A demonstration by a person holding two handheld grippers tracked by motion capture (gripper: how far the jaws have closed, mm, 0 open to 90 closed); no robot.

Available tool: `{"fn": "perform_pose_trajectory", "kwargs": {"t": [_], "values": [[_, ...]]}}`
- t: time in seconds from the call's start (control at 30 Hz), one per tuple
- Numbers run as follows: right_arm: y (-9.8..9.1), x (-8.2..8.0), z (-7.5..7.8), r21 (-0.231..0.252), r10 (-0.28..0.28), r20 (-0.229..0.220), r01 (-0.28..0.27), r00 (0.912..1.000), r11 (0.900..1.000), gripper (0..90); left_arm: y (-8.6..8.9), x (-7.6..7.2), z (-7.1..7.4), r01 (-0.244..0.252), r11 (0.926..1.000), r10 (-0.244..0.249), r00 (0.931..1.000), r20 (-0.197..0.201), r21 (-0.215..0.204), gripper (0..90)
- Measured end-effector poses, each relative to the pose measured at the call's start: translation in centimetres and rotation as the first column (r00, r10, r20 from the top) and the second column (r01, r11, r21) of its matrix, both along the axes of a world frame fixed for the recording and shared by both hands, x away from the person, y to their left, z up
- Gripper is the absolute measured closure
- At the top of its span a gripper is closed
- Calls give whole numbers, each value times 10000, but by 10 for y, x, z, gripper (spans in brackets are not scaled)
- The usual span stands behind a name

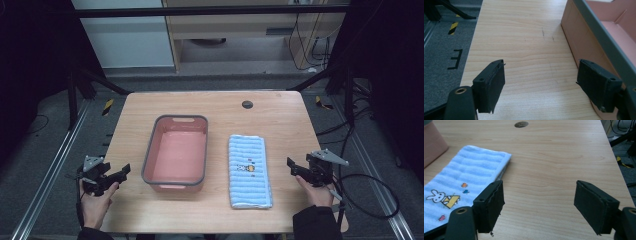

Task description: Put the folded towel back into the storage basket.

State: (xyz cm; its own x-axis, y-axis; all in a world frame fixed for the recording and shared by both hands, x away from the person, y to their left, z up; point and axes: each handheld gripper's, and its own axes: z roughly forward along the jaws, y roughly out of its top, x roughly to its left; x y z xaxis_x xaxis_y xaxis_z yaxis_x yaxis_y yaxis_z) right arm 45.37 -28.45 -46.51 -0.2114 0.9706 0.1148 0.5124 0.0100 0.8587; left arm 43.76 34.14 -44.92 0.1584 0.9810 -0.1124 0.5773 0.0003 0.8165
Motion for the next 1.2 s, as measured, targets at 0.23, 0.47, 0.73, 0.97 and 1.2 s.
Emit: {"fn": "perform_pose_trajectory", "kwargs": {"t": [0.23, 0.47, 0.73, 0.97, 1.2], "values": [[1, -2, 6, 118, 169, 119, -170, 9998, 9998, 302, 5, -7, 12, 0, 9996, 13, 9991, 435, -297, 253], [6, -4, 15, 136, 393, 348, -398, 9986, 9991, 321, 3, -11, 20, 56, 9991, -26, 9975, 705, -416, 281], [8, -5, 27, 251, 534, 703, -553, 9961, 9982, 331, -5, -13, 31, 344, 9982, -298, 9955, 899, -494, 304], [7, -3, 38, 476, 575, 852, -617, 9947, 9970, 345, -12, -14, 42, 561, 9970, -499, 9925, 1112, -539, 307], [7, 0, 51, 470, 718, 1075, -772, 9916, 9959, 350, -20, -12, 51, 689, 9966, -622, 9887, 1364, -450, 300]]}}
